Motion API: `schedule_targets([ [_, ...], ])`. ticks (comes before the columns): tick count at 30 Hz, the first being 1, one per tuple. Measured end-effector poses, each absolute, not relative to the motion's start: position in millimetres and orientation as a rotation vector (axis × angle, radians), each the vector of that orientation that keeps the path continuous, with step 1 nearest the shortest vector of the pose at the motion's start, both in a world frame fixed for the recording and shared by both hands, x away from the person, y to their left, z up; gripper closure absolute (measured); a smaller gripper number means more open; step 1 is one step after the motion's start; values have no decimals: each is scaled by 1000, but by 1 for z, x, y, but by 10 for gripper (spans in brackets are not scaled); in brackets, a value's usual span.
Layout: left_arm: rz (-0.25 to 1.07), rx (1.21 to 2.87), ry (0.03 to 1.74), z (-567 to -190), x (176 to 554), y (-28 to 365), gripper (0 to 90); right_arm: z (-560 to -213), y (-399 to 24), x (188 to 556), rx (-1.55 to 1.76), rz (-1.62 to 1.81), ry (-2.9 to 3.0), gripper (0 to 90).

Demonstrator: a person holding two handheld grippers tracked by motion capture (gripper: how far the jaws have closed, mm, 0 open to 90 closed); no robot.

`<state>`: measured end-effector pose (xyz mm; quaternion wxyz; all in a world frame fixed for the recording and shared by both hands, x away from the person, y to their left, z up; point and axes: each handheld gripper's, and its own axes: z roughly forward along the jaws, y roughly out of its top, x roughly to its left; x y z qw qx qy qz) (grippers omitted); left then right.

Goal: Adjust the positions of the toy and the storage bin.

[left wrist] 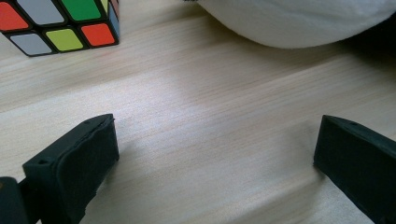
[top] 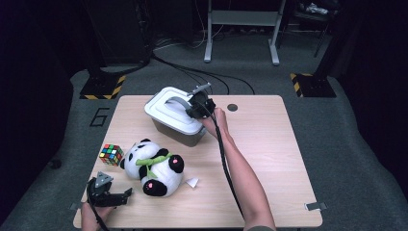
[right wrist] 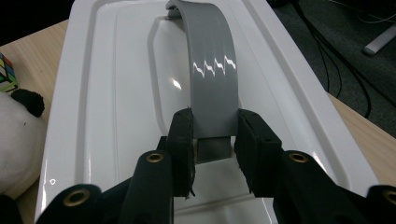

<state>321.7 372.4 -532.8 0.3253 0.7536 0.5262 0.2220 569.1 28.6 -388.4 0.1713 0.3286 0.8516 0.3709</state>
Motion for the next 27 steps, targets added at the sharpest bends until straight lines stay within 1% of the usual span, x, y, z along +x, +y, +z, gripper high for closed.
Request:
schedule_targets([
  [17,583,1974,1381,-533,322,372,0,-388,-6,542,1017,1020,2383,673],
  [27,581,1977,1380,-533,322,372,0,-389,-19,533,1033,1036,2351,673],
])
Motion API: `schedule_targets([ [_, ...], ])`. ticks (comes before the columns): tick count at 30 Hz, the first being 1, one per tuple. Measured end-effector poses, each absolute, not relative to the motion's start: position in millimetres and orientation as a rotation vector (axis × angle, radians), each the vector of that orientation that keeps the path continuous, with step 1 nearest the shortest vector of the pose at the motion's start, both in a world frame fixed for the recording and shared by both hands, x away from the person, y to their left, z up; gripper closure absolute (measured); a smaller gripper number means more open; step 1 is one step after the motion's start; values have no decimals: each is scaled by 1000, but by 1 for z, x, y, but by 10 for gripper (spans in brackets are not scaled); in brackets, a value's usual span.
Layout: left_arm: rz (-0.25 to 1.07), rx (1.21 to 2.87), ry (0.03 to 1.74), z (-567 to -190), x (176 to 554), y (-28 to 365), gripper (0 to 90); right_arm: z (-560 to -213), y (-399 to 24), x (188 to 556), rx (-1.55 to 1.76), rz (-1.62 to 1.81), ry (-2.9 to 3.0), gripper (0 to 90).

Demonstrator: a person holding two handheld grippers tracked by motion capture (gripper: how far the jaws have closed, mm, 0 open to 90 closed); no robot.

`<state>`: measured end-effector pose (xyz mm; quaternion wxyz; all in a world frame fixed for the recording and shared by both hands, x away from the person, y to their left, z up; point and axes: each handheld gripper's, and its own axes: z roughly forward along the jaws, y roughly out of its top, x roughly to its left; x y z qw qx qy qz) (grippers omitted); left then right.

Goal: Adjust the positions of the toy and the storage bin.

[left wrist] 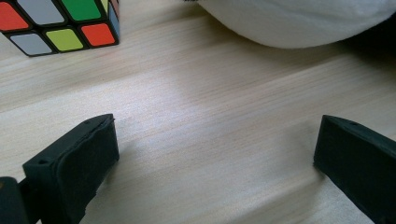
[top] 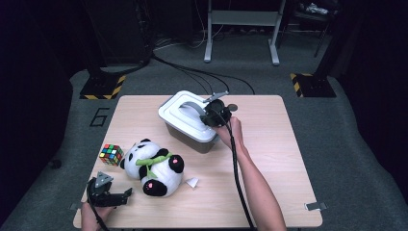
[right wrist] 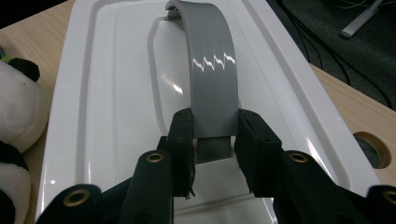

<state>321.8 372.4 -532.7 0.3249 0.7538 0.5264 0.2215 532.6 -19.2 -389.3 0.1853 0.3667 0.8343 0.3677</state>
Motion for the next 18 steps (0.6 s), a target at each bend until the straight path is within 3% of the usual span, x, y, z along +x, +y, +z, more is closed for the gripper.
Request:
schedule_targets([
  [18,582,1975,1381,-533,322,372,0,-390,-46,514,1115,1040,2306,673],
])
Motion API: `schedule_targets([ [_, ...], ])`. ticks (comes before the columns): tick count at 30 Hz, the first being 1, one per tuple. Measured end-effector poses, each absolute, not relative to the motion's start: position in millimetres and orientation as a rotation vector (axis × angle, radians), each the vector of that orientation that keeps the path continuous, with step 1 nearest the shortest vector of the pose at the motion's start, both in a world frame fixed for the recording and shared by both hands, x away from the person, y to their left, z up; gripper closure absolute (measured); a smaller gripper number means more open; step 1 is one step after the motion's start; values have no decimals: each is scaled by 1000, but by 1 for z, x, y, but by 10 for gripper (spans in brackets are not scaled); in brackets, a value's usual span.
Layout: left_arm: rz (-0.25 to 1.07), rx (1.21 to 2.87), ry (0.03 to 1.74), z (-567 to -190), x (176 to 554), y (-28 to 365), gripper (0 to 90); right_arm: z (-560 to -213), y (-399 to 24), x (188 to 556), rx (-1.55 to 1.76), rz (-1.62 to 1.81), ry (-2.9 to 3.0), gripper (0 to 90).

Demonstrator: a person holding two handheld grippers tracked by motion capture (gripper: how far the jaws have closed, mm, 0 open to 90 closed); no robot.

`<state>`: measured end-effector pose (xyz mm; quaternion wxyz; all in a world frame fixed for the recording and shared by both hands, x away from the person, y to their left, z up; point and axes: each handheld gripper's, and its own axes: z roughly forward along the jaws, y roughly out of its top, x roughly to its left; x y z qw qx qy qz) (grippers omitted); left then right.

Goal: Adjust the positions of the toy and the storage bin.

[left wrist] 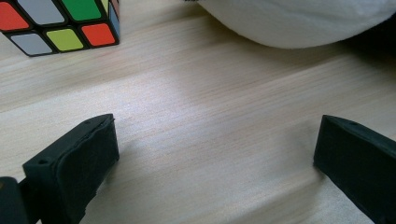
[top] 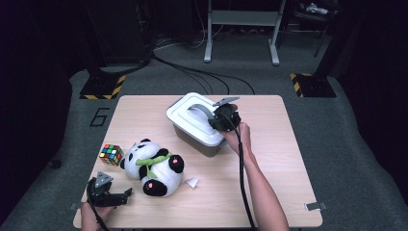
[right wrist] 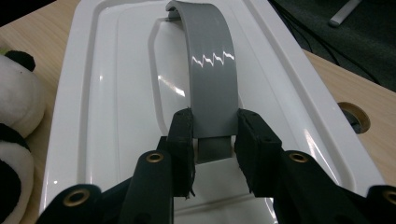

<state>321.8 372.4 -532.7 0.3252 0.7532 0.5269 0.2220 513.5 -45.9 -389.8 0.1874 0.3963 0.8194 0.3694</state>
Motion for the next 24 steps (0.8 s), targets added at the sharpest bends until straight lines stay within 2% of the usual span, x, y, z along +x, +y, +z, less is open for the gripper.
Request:
schedule_targets([
  [24,581,1975,1383,-533,322,373,0,-387,-61,490,1205,1029,2305,661],
])
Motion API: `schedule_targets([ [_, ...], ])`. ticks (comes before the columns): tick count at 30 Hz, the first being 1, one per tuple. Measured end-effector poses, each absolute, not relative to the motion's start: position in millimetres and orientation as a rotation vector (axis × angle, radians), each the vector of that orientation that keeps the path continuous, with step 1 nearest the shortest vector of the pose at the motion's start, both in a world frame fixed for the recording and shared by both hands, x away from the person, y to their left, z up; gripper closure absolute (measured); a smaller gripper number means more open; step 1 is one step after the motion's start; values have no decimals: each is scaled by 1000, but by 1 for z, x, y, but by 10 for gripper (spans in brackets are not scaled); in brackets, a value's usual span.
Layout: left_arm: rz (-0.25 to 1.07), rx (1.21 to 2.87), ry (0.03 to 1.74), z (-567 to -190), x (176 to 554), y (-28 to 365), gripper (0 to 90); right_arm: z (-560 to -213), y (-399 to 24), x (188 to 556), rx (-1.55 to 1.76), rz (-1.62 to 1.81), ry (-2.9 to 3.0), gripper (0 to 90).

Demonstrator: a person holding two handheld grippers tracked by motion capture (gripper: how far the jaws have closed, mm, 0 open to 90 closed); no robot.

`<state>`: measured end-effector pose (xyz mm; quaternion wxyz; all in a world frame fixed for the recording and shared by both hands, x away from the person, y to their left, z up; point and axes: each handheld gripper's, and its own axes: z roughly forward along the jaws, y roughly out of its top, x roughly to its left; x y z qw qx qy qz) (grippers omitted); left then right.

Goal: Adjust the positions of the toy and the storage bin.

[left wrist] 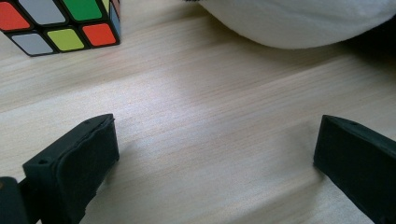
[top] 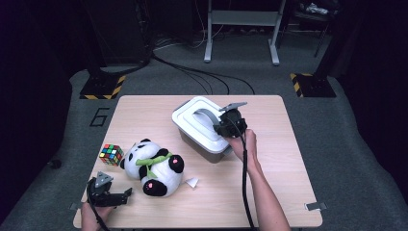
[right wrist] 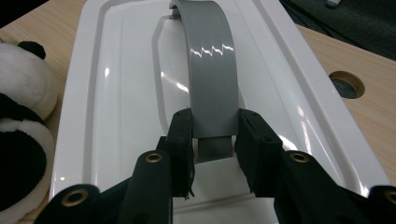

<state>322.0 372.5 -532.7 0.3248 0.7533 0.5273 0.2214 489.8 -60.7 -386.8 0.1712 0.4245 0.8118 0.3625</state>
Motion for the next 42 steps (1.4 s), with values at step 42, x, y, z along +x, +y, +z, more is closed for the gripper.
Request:
schedule_targets([
  [42,578,1973,1386,-533,322,372,0,-360,-18,518,1083,915,2442,672],
])
